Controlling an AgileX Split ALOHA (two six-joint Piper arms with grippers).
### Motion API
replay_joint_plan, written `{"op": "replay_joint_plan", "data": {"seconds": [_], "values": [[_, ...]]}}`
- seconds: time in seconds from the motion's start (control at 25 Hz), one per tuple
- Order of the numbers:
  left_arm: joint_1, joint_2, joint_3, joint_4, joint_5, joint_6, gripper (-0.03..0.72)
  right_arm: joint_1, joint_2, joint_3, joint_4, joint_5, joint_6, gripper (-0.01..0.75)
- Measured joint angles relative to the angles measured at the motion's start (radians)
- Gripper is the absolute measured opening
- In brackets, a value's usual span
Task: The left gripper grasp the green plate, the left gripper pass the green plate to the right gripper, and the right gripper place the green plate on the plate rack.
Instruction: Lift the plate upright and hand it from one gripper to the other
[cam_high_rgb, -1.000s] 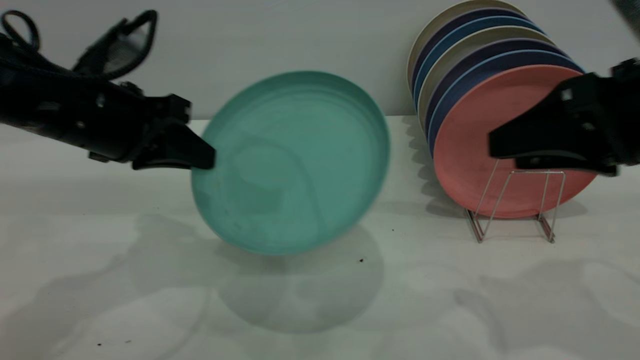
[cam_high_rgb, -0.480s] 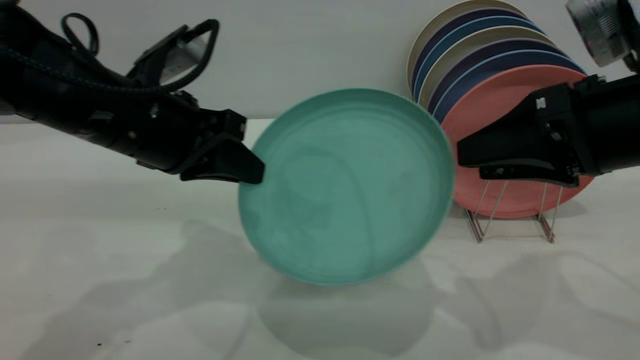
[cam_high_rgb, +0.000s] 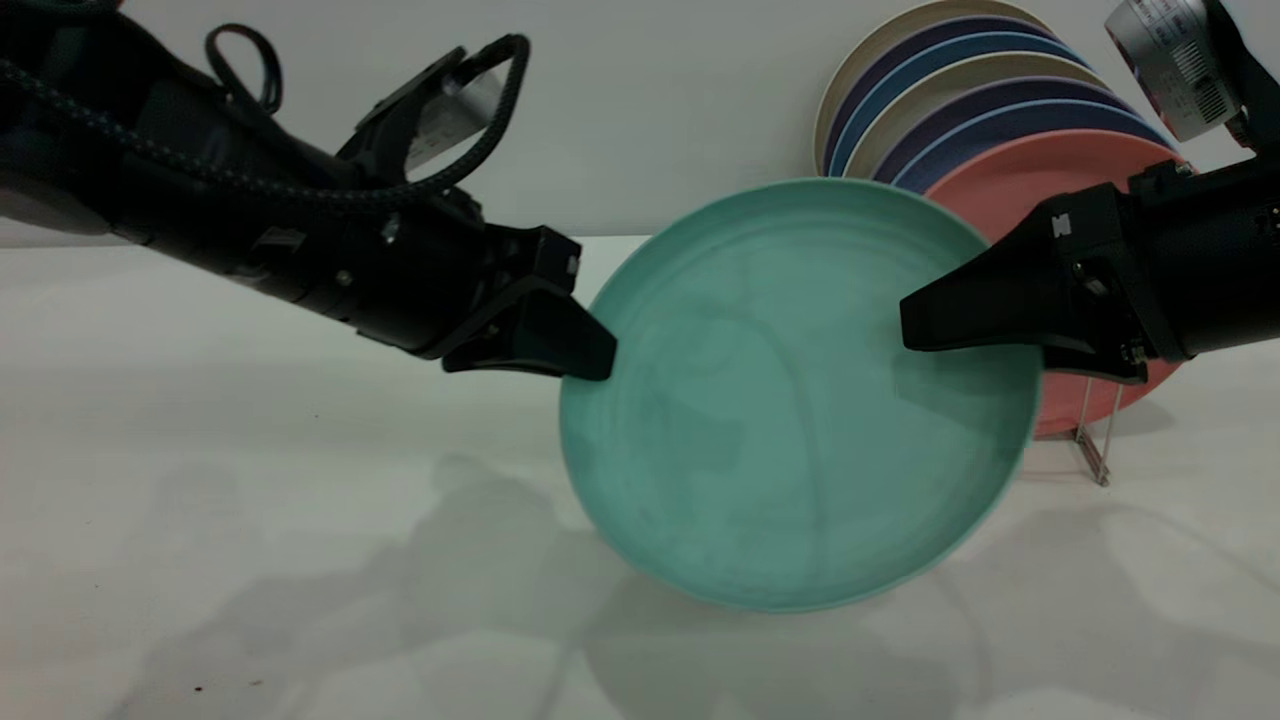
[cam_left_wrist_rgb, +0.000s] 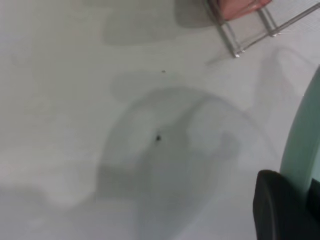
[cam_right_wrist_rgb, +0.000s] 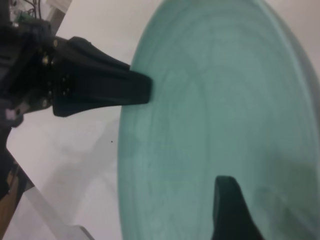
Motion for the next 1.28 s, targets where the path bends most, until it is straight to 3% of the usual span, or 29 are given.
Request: {"op": "replay_joint_plan", "data": {"seconds": [0.12,0.24,0.44,0.68,0.8,1.0,1.08,1.16,1.28], "values": [[-0.001,0.000,-0.001,0.000,-0.001,-0.002,0.013,0.000,0.000,0.000,-0.008,0.000,0.021,0.422],[-0.001,0.000,-0.001,-0.001,0.000,-0.003,0.013,0.000,0.000,0.000,-0.021,-0.004,0.050,0.343],[0.000,0.000,-0.001,-0.001,0.032,0.027,0.013,-0.001,0.000,0.000,-0.032,-0.031,0.087,0.106],[0.006,0.000,-0.001,0.002,0.091,0.033,0.057,-0.003,0.001,0.000,-0.053,-0.057,0.105,0.092],[0.010,0.000,-0.001,0.008,0.127,0.016,0.171,-0.003,0.001,0.000,-0.056,-0.059,0.105,0.092],[0.006,0.000,-0.001,0.054,0.156,-0.025,0.500,-0.003,0.001,0.000,-0.062,-0.045,0.105,0.092],[0.004,0.000,-0.003,0.115,0.158,-0.053,0.594,-0.002,0.001,0.000,-0.064,-0.045,0.103,0.092],[0.016,0.000,-0.003,0.182,0.169,-0.086,0.645,-0.002,0.001,0.000,-0.064,-0.053,0.103,0.092],[0.064,0.000,-0.003,0.262,0.180,-0.132,0.651,-0.002,0.001,0.000,-0.064,-0.064,0.101,0.092]]}}
